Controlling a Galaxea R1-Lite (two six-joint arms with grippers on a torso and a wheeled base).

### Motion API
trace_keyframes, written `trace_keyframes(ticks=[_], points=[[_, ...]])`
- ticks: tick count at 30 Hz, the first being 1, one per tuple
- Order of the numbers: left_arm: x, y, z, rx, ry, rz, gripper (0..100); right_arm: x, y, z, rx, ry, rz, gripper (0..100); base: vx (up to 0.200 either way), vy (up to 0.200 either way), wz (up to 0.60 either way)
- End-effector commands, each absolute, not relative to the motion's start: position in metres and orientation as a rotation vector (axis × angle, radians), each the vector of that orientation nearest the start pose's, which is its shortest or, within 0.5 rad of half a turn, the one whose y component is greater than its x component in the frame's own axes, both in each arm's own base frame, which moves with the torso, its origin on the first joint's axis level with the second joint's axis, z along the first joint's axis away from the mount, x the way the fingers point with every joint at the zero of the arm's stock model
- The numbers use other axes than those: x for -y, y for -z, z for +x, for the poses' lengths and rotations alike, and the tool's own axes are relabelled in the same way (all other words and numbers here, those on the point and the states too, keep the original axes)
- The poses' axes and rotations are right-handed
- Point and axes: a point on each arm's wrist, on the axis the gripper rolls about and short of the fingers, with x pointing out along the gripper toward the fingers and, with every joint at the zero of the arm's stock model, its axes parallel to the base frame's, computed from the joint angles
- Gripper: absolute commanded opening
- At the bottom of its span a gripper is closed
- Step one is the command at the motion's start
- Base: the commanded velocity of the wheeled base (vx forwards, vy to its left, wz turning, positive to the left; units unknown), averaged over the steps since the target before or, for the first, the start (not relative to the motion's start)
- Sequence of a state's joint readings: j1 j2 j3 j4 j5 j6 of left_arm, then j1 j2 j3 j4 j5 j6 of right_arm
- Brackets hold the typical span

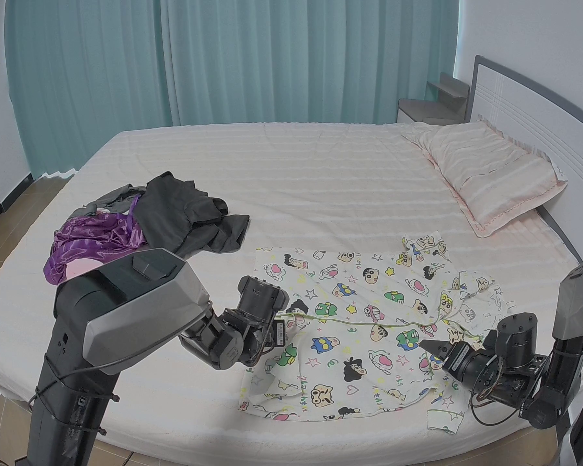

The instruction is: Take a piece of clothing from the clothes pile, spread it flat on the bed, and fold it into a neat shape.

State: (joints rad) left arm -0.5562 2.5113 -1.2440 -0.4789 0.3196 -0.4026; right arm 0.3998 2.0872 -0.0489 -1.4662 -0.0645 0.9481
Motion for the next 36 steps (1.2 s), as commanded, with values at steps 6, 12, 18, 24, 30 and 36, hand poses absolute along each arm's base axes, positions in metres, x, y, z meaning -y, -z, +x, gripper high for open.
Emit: trace_keyframes(ticks=[6,12,18,24,30,36], points=[[0.213,0.033,0.378,-0.737,0.045,-0.071,0,-0.085,-0.015,0.206,-0.667,-0.036,0.781,100,0.000,0.000,0.00],[0.221,0.020,0.376,-0.732,0.104,-0.175,0,-0.086,-0.015,0.206,-0.666,-0.037,0.782,100,0.000,0.000,0.00],[0.233,0.024,0.377,-0.726,0.138,-0.176,100,-0.086,-0.015,0.206,-0.666,-0.037,0.782,100,0.000,0.000,0.00],[0.241,0.030,0.384,-0.719,0.150,-0.176,100,-0.085,-0.015,0.206,-0.667,-0.036,0.781,100,0.000,0.000,0.00],[0.246,0.035,0.392,-0.712,0.160,-0.157,100,-0.086,-0.015,0.206,-0.664,-0.036,0.782,100,0.000,0.000,0.00],[0.247,0.036,0.391,-0.733,0.159,-0.138,100,-0.086,-0.015,0.206,-0.665,-0.036,0.781,100,0.000,0.000,0.00]])
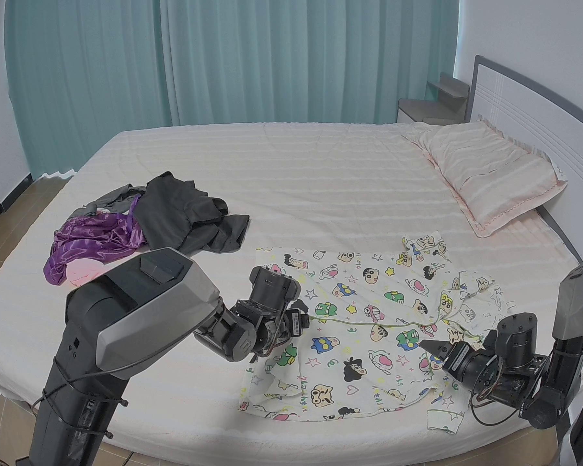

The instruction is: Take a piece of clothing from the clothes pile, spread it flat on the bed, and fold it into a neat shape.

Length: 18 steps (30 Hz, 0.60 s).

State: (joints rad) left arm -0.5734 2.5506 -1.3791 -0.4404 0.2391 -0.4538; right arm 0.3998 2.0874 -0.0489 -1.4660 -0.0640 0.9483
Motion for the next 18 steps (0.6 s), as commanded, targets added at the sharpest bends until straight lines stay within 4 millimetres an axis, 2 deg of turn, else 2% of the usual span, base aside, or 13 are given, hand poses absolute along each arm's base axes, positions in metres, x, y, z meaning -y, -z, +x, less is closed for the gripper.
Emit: trace_keyframes(ticks=[1,10,18], points=[[0.2475,0.0359,0.3914,-0.733,0.159,-0.138,100,-0.0856,-0.0150,0.2059,-0.665,-0.036,0.781,100,0.000,0.000,0.00],[0.2462,0.0401,0.3882,-0.769,0.167,-0.071,100,-0.0856,-0.0150,0.2059,-0.666,-0.036,0.783,100,0.000,0.000,0.00],[0.2402,0.0381,0.3948,-0.821,0.114,0.000,100,-0.0854,-0.0149,0.2056,-0.667,-0.034,0.782,100,0.000,0.000,0.00]])
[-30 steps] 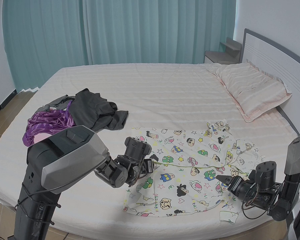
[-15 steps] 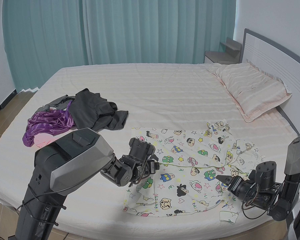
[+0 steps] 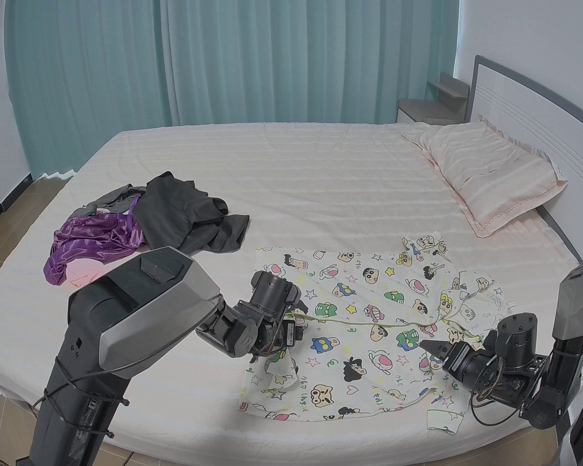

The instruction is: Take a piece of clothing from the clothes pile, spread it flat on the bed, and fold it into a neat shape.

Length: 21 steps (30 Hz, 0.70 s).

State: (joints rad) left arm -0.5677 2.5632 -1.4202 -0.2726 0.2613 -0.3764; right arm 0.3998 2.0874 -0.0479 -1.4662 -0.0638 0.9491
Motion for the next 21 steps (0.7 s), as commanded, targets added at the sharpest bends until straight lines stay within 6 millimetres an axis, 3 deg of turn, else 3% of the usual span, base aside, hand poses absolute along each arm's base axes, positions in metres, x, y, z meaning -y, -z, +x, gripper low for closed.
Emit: trace_keyframes(ticks=[1,13,21], points=[[0.240,0.037,0.396,-0.815,0.113,-0.003,100,-0.085,-0.015,0.206,-0.667,-0.036,0.782,100,0.000,0.000,0.00],[0.240,0.021,0.398,-0.793,0.093,-0.078,100,-0.086,-0.015,0.206,-0.667,-0.036,0.782,100,0.000,0.000,0.00],[0.239,0.028,0.395,-0.807,0.095,-0.056,100,-0.085,-0.015,0.206,-0.667,-0.036,0.782,100,0.000,0.000,0.00]])
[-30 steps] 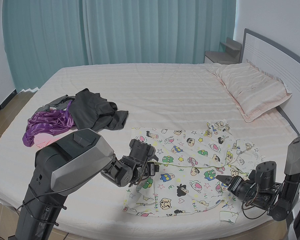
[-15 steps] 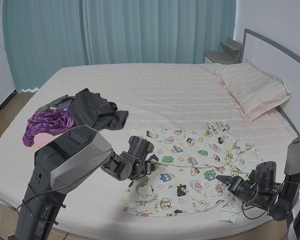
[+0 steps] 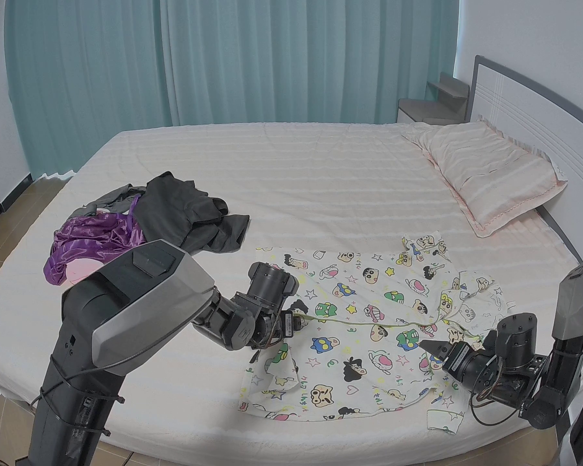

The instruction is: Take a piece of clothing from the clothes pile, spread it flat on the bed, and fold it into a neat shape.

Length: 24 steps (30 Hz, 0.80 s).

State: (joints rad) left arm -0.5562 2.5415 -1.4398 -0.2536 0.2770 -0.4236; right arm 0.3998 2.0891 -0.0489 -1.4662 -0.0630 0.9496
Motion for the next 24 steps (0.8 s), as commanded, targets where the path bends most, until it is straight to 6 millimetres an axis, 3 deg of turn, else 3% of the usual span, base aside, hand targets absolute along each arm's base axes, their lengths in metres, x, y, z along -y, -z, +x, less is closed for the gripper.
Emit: trace_keyframes(ticks=[1,16,24], points=[[0.241,0.031,0.397,-0.806,0.097,-0.056,100,-0.085,-0.015,0.206,-0.667,-0.036,0.782,100,0.000,0.000,0.00],[0.238,0.040,0.401,-0.886,0.090,0.037,100,-0.085,-0.015,0.206,-0.667,-0.038,0.783,100,0.000,0.000,0.00],[0.220,0.039,0.409,-0.876,0.011,0.036,100,-0.085,-0.015,0.206,-0.667,-0.036,0.782,100,0.000,0.000,0.00]])
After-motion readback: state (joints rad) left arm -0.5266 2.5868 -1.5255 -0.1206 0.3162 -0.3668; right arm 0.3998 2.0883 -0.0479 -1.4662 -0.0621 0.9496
